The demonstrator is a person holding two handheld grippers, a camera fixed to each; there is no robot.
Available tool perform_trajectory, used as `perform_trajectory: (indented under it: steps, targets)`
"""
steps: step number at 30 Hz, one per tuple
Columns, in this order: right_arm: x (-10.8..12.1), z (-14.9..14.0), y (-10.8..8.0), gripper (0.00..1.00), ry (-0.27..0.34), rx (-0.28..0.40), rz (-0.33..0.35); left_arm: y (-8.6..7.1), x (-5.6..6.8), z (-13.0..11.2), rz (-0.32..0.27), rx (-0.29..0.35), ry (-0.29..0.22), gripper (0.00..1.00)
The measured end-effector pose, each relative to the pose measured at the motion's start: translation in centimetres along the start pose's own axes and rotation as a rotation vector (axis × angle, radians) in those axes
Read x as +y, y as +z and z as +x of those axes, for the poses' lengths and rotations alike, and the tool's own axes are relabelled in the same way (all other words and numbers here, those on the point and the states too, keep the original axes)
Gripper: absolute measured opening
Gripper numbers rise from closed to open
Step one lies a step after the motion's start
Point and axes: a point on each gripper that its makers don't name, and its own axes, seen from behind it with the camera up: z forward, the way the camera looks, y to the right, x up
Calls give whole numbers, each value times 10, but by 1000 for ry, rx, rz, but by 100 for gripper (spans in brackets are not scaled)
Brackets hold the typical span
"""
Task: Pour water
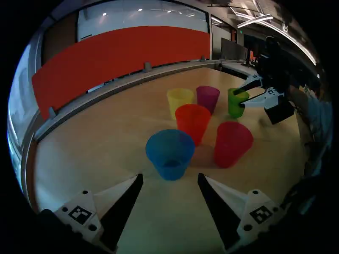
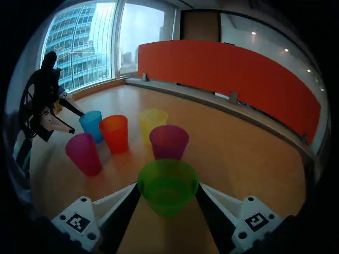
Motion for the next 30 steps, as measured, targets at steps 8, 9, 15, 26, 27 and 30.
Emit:
perform_trajectory:
  steps: [8, 9, 15, 26, 27, 30]
  targets:
    - [2, -5, 2, 91, 14, -7, -4, -6, 2, 1, 6, 10, 4, 96]
    - [2, -5, 2, 91, 16, -7, -4, -6, 2, 1, 8, 10, 5, 96]
    - [2, -9, 0, 92, 27, -8, -2, -7, 4, 1, 3, 12, 4, 96]
    - [0, -13, -7, 100, 31, -13, -3, -11, 4, 2, 14, 27, -2, 96]
    - [0, -13, -9, 100, 28, -12, -8, -12, 3, 2, 17, 30, -5, 96]
    - [2, -15, -16, 100, 26, -6, -22, -17, 1, 1, 29, 41, -17, 96]
